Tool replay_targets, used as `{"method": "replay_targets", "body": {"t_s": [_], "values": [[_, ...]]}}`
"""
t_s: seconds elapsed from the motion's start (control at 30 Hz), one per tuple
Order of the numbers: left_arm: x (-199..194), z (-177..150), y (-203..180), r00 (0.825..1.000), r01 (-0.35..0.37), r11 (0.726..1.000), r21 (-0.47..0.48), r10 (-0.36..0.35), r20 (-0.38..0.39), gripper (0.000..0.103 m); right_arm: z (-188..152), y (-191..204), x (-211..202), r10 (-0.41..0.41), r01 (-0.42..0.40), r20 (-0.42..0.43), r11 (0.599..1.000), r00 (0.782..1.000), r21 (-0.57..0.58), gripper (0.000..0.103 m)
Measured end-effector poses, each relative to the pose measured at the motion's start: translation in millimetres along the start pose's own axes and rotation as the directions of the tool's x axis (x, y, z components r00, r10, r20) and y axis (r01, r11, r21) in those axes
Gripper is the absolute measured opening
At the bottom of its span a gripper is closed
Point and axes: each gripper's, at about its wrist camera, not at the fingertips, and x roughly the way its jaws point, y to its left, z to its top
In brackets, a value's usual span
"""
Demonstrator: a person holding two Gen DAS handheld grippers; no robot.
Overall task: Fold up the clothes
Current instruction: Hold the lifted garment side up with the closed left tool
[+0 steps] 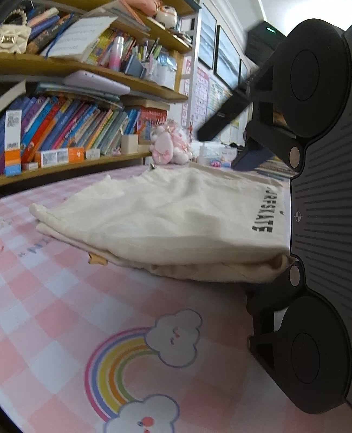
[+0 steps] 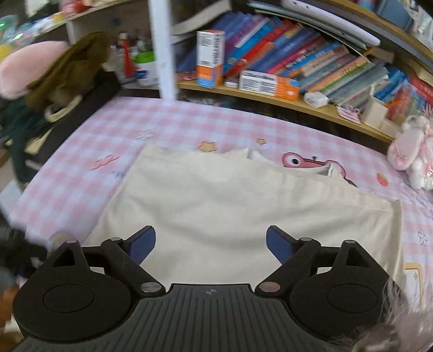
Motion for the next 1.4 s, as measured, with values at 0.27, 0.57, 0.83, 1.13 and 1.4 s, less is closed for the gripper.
{"method": "replay_targets", "body": {"t_s": [0.27,0.57,0.83,1.13,1.4], "values": [[4,-6,-5,0.999,-0.032,0.996,0.089,0.033,-0.016,0.007,38,31,46,-0.017,0.014,-0.094,0.999,0.995,-0.028,0.096],[5,-18,-48,0.999,-0.023,0.939,0.344,0.035,-0.028,0.005,61,74,79,0.028,-0.056,-0.167,0.985,0.986,-0.161,0.096],[9,-23,-68,0.998,-0.023,0.898,0.439,0.049,-0.047,0.005,91,108,104,0.024,-0.083,-0.22,0.961,0.975,-0.263,0.094],[15,-29,-87,0.997,-0.024,0.85,0.526,0.061,-0.053,0.005,86,161,144,-0.04,-0.099,-0.305,0.9,0.952,-0.424,0.076],[16,-32,-98,0.996,-0.015,0.821,0.57,0.06,-0.061,0.005,77,173,161,-0.122,-0.074,-0.347,0.861,0.93,-0.504,0.068]]}}
